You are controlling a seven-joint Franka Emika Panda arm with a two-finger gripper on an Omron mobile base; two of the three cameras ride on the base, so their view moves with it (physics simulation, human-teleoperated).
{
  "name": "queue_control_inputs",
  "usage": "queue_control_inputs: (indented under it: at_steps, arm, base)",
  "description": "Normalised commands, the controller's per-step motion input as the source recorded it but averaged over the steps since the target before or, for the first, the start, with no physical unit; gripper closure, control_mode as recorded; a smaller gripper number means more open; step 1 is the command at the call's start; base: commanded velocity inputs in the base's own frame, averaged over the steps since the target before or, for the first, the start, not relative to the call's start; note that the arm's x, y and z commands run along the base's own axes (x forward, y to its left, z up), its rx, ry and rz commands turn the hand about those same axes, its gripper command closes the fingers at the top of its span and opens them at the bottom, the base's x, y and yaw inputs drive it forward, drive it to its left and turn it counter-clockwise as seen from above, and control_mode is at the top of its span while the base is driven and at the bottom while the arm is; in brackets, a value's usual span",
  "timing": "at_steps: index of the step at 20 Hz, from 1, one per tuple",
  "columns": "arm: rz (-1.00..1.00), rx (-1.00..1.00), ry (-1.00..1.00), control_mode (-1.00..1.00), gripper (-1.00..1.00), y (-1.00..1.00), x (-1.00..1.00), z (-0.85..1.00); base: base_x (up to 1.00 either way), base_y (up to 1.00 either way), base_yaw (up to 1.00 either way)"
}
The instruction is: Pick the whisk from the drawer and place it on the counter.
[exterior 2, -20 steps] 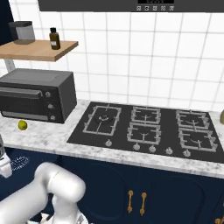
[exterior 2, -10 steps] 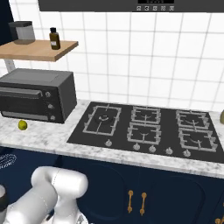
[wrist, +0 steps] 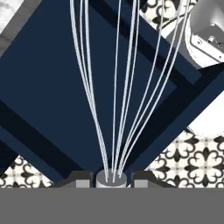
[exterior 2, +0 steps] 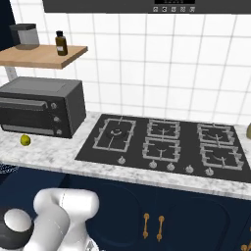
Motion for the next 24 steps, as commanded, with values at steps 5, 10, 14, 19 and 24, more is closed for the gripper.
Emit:
queue_control_inputs:
  at_steps: [5,10,14,19,24]
  arm:
    - [-0.08,0.00,-0.11,-1.00,1.00,-0.79,0.27,0.57]
    - [0.00,0.00,-0.09,-1.00,1.00,-0.95,0.73,0.47]
    - [0.00,0.02,0.00,-1.00,1.00,-0.80,0.97,0.06]
    - [0.00,0.03,0.00,-1.00,1.00,-0.19,0.94,-0.33]
    - [-0.05,0.02,0.00,-1.00,1.00,0.06,0.70,-0.67]
  base:
    - [0.00,0.00,0.00]
    - [0.00,0.00,0.00]
    - [0.00,0.00,0.00]
    - [0.00,0.00,0.00]
    - [0.00,0.00,0.00]
